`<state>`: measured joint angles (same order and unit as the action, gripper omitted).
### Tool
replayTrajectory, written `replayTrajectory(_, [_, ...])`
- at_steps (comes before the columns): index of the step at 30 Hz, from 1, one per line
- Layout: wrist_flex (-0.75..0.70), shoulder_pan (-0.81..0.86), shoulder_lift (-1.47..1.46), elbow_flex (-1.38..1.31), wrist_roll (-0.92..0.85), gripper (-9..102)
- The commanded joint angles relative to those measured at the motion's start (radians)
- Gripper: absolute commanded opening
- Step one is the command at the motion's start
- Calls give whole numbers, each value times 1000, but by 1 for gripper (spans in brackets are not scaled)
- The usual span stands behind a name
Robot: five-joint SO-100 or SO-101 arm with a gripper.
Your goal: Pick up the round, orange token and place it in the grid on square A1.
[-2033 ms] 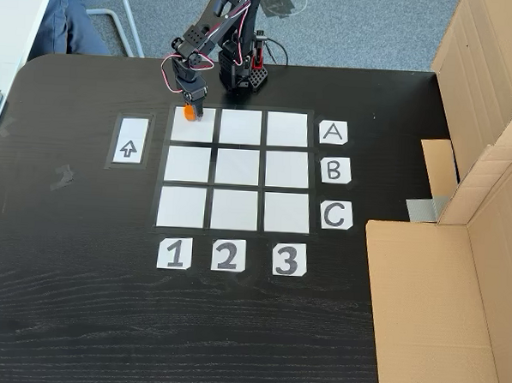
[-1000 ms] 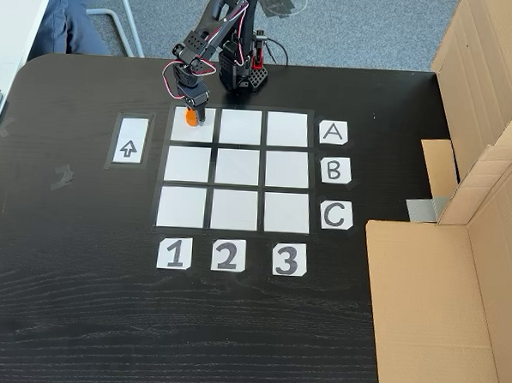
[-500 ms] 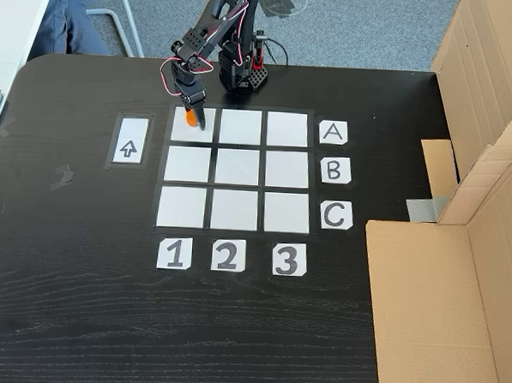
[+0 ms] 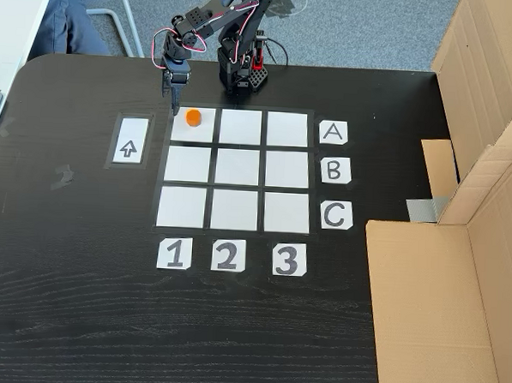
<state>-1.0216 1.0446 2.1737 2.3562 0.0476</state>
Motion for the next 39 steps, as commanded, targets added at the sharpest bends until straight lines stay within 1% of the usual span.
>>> replayTrajectory(1, [28, 77, 104, -48, -5, 36])
replayTrajectory(9, [51, 259, 331, -67, -6, 36])
replayTrajectory(21, [-78, 500, 666, -49, -5, 35])
replayTrajectory(32, [-261, 560, 887, 74, -23, 33])
replayTrajectory(39, [-295, 600, 971, 213, -34, 28])
